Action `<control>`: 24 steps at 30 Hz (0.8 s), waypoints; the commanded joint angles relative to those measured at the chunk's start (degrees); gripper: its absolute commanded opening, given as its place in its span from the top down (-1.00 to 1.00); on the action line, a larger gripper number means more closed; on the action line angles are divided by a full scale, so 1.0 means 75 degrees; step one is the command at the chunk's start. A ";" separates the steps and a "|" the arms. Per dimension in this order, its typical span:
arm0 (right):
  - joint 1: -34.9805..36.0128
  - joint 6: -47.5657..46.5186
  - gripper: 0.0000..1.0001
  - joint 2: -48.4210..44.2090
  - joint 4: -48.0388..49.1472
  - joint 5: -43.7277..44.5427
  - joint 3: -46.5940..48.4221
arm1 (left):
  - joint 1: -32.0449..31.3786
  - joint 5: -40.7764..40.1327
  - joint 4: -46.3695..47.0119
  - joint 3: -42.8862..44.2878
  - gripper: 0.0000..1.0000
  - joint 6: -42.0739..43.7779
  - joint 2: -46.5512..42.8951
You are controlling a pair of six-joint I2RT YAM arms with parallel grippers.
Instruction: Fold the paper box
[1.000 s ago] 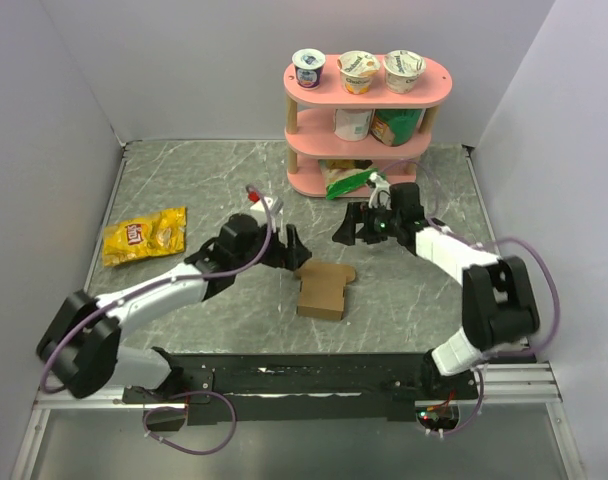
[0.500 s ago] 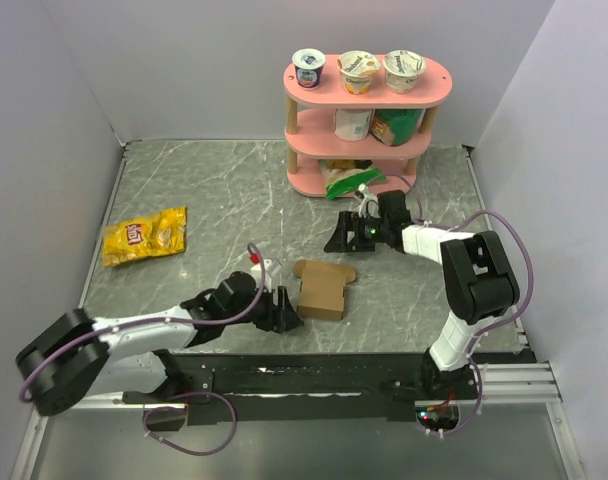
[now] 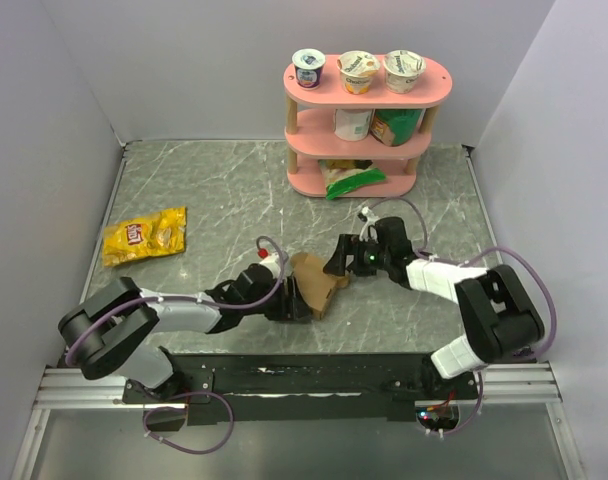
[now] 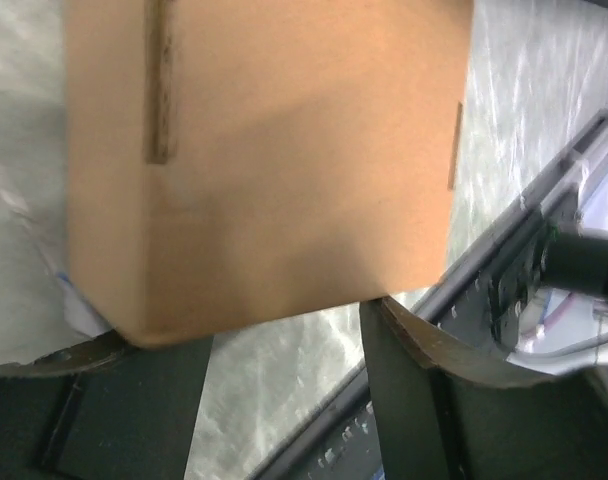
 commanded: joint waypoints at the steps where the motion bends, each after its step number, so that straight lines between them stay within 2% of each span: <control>1: 0.0964 0.0447 -0.87 -0.1150 -0.0341 0.0305 -0.0427 | 0.0899 -0.0847 0.0886 0.0187 -0.28 0.0038 -0.0066; 6: 0.1621 0.0952 -0.89 -0.2042 -0.0504 0.0458 -0.0720 | 0.2081 -0.0835 0.0268 0.0607 -0.32 0.1008 -0.0462; 9: 0.1587 0.0731 -0.98 -0.2687 -0.1159 0.0877 -0.0534 | 0.2562 -0.0684 -0.0564 0.0842 -0.41 0.1712 -0.0861; 12: 0.1226 0.0217 -0.99 -0.3203 -0.1758 0.0940 -0.0160 | 0.2879 -0.0192 -0.1338 0.1030 -0.48 0.2252 -0.1178; 13: 0.0979 0.0086 -0.99 -0.3216 -0.1898 0.0788 -0.0042 | 0.2950 -0.0110 -0.1572 0.1089 -0.62 0.2312 -0.1225; 16: 0.0100 -0.0325 -0.99 -0.2645 -0.1852 0.0025 0.0462 | 0.3162 0.0371 -0.2031 0.1312 -0.77 0.2056 -0.1284; 18: -0.0321 -0.0430 -0.99 -0.1978 -0.1526 -0.0336 0.0732 | 0.3162 0.0781 -0.1728 0.1242 -0.74 0.1473 -0.1378; 21: -0.0511 -0.0162 -0.99 -0.0878 -0.0800 -0.0689 0.1037 | 0.3174 0.0572 -0.1260 0.1019 -0.76 0.0826 -0.1554; 24: -0.0570 0.0575 -0.83 0.0119 0.0137 -0.0679 0.1213 | 0.3209 0.0582 -0.1176 0.1171 -0.62 0.0474 -0.1449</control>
